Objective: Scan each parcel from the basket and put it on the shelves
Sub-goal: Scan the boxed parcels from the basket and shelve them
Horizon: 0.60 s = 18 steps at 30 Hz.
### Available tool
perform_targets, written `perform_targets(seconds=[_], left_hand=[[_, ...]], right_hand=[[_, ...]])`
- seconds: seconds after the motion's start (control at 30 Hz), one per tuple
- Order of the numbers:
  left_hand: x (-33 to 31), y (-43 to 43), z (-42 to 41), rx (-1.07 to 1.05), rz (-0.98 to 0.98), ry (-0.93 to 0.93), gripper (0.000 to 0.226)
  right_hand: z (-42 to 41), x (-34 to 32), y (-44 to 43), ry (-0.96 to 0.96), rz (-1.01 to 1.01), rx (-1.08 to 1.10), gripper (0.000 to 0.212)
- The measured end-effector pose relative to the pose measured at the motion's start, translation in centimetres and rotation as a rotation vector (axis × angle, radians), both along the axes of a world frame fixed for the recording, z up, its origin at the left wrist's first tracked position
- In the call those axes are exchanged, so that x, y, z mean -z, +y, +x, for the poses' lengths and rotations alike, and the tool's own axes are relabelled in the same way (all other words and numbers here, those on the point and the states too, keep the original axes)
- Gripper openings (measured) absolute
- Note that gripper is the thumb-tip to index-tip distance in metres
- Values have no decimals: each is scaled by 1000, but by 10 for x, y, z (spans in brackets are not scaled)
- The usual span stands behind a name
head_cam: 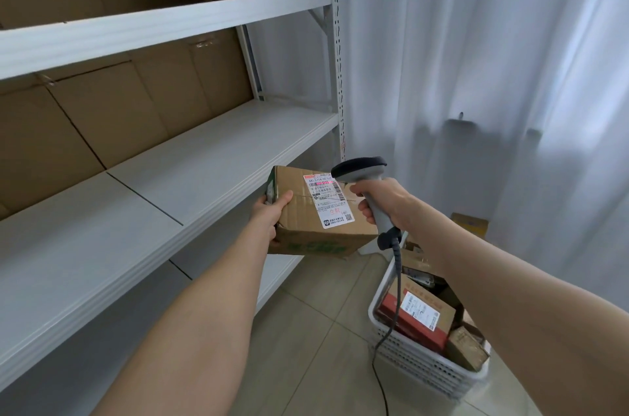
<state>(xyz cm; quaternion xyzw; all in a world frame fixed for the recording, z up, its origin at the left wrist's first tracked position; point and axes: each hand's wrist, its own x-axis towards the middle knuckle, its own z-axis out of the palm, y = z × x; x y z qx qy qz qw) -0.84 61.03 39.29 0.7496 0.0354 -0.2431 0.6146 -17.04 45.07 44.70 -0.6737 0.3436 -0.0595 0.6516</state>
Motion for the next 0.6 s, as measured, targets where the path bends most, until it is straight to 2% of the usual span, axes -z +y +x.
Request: perform_targets(seconds=[0.6], left_hand=[[-17, -2, -22, -20, 0, -16, 63]], right_hand=[[-20, -21, -7, -9, -28, -41, 13]])
